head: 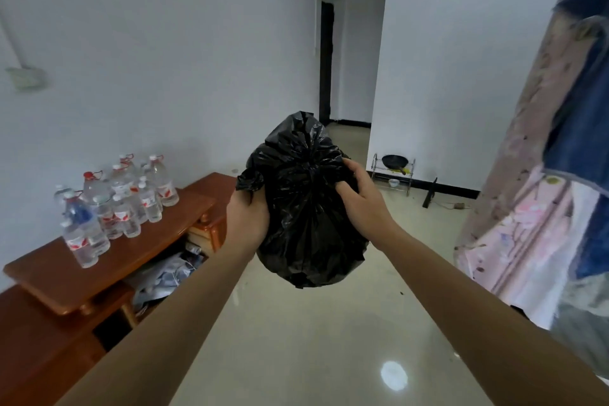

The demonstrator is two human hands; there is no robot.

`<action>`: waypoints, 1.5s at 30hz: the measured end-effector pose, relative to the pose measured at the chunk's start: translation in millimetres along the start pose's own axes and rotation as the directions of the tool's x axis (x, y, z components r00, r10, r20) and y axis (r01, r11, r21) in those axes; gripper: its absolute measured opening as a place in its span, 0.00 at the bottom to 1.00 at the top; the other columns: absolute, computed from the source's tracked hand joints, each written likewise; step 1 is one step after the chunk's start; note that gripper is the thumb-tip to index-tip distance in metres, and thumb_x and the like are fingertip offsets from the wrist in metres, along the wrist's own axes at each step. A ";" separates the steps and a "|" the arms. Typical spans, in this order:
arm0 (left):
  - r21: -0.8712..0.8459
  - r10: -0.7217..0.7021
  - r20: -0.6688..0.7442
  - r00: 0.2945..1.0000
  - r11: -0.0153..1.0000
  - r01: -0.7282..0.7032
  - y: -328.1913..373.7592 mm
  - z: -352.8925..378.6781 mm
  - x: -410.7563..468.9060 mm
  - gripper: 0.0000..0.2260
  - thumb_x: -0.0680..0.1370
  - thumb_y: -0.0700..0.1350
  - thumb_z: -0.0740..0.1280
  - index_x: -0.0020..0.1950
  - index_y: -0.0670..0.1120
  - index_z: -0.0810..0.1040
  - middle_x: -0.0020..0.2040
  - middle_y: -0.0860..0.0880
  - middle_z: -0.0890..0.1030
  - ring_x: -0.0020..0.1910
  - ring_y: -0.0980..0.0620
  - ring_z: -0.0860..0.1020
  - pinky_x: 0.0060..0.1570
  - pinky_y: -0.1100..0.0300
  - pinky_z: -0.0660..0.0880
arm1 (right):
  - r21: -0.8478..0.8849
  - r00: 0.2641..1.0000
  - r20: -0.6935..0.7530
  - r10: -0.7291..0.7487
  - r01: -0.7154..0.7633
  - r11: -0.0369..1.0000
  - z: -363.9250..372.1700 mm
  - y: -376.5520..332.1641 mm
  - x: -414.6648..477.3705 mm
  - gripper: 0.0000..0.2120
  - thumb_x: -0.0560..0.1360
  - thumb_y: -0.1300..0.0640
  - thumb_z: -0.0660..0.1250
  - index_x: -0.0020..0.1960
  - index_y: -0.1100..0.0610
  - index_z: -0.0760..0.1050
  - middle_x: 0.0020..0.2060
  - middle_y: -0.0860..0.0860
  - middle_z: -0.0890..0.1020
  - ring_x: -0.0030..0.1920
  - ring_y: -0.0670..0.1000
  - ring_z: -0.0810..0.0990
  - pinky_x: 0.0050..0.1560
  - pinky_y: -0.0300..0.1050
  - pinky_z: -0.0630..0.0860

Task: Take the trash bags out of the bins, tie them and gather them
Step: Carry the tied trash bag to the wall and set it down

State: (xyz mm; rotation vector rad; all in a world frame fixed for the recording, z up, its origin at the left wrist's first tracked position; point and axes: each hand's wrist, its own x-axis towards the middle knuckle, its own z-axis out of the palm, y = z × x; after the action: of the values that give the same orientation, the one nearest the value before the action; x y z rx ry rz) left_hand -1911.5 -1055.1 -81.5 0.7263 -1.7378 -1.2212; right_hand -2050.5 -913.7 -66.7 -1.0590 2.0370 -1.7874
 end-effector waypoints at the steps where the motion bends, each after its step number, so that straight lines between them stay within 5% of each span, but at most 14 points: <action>1: 0.000 -0.006 0.019 1.000 1.000 0.006 -11.6 8.4 33.2 0.23 0.78 0.62 0.57 0.49 0.43 0.78 0.48 0.43 0.84 0.48 0.49 0.80 0.51 0.48 0.77 | 0.000 1.000 -0.016 0.008 -0.008 1.000 7.8 11.7 31.2 0.22 0.78 0.52 0.62 0.72 0.43 0.67 0.59 0.42 0.80 0.60 0.44 0.78 0.65 0.50 0.74; 6: 0.066 -0.064 0.150 0.987 0.996 0.055 -48.0 61.9 191.5 0.22 0.81 0.63 0.54 0.56 0.48 0.78 0.52 0.50 0.82 0.53 0.50 0.79 0.59 0.47 0.75 | -0.037 0.990 -0.130 0.048 -0.053 0.998 16.7 51.0 170.2 0.22 0.79 0.53 0.63 0.72 0.45 0.67 0.60 0.43 0.79 0.60 0.45 0.77 0.64 0.47 0.74; 12: 0.109 -0.078 0.234 0.969 0.993 0.053 -104.0 144.2 330.5 0.19 0.83 0.61 0.54 0.57 0.48 0.75 0.50 0.54 0.77 0.57 0.49 0.76 0.61 0.52 0.71 | -0.041 0.968 -0.242 0.061 -0.074 0.996 10.5 113.6 321.1 0.20 0.81 0.53 0.62 0.72 0.44 0.68 0.56 0.41 0.79 0.56 0.40 0.77 0.51 0.34 0.72; 19: 0.086 -0.180 0.387 0.904 0.983 0.159 -173.0 268.3 512.4 0.38 0.73 0.75 0.57 0.73 0.50 0.71 0.68 0.51 0.76 0.68 0.50 0.73 0.71 0.46 0.68 | 0.000 0.963 -0.266 0.045 -0.047 0.999 -1.0 217.5 533.5 0.17 0.81 0.52 0.62 0.69 0.43 0.70 0.56 0.39 0.79 0.58 0.42 0.77 0.62 0.47 0.75; 23: 0.038 -0.160 0.521 0.838 0.986 0.164 -184.3 317.5 625.6 0.22 0.70 0.72 0.67 0.59 0.63 0.76 0.62 0.57 0.80 0.63 0.55 0.78 0.66 0.49 0.74 | -0.011 0.970 -0.240 0.035 -0.039 0.999 -7.4 242.6 670.9 0.18 0.81 0.53 0.63 0.70 0.47 0.69 0.60 0.43 0.79 0.61 0.44 0.76 0.66 0.49 0.73; 28: -0.016 -0.069 0.409 0.910 0.996 0.083 -218.9 360.0 755.7 0.21 0.74 0.59 0.73 0.64 0.54 0.77 0.58 0.55 0.83 0.58 0.55 0.81 0.61 0.51 0.78 | -0.031 0.987 -0.148 0.057 -0.062 0.998 11.7 278.0 817.3 0.20 0.81 0.52 0.63 0.72 0.48 0.68 0.61 0.43 0.78 0.62 0.43 0.76 0.67 0.49 0.72; 33: 0.016 -0.003 0.226 0.974 1.000 0.000 -276.5 413.8 898.2 0.08 0.76 0.52 0.73 0.55 0.57 0.78 0.56 0.52 0.82 0.56 0.53 0.80 0.57 0.52 0.78 | -0.050 0.995 -0.101 0.008 -0.013 0.999 39.1 333.2 975.9 0.22 0.80 0.50 0.64 0.72 0.47 0.67 0.63 0.44 0.77 0.65 0.44 0.75 0.69 0.51 0.72; 39: 0.033 0.009 0.257 0.966 0.999 -0.018 -331.1 476.3 1084.7 0.13 0.76 0.57 0.71 0.59 0.56 0.78 0.59 0.53 0.80 0.58 0.51 0.80 0.61 0.47 0.77 | -0.064 0.994 -0.108 0.033 -0.040 0.997 63.5 379.5 1160.2 0.22 0.79 0.48 0.64 0.72 0.45 0.67 0.63 0.44 0.78 0.63 0.45 0.76 0.67 0.52 0.73; 42: 0.034 0.023 0.271 0.962 0.999 -0.033 -336.3 515.8 1169.7 0.10 0.76 0.56 0.71 0.57 0.61 0.76 0.59 0.54 0.79 0.59 0.50 0.78 0.62 0.48 0.76 | -0.053 0.988 -0.150 0.042 -0.051 0.997 59.7 391.4 1242.6 0.21 0.80 0.49 0.65 0.72 0.45 0.67 0.62 0.45 0.78 0.62 0.45 0.77 0.66 0.49 0.74; 45: 0.049 0.050 0.306 0.951 0.996 -0.068 -347.7 560.9 1242.0 0.14 0.78 0.55 0.70 0.63 0.55 0.77 0.58 0.55 0.78 0.60 0.50 0.78 0.60 0.52 0.75 | -0.056 0.980 -0.190 0.054 -0.066 0.996 51.3 414.2 1319.6 0.22 0.79 0.49 0.65 0.72 0.45 0.67 0.62 0.44 0.78 0.62 0.44 0.77 0.64 0.46 0.74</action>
State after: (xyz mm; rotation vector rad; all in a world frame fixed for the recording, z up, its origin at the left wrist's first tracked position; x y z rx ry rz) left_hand -2981.4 -1967.9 -91.5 0.5355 -2.0401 -1.2972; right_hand -3108.6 -1805.3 -94.8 -0.8623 2.2214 -1.8691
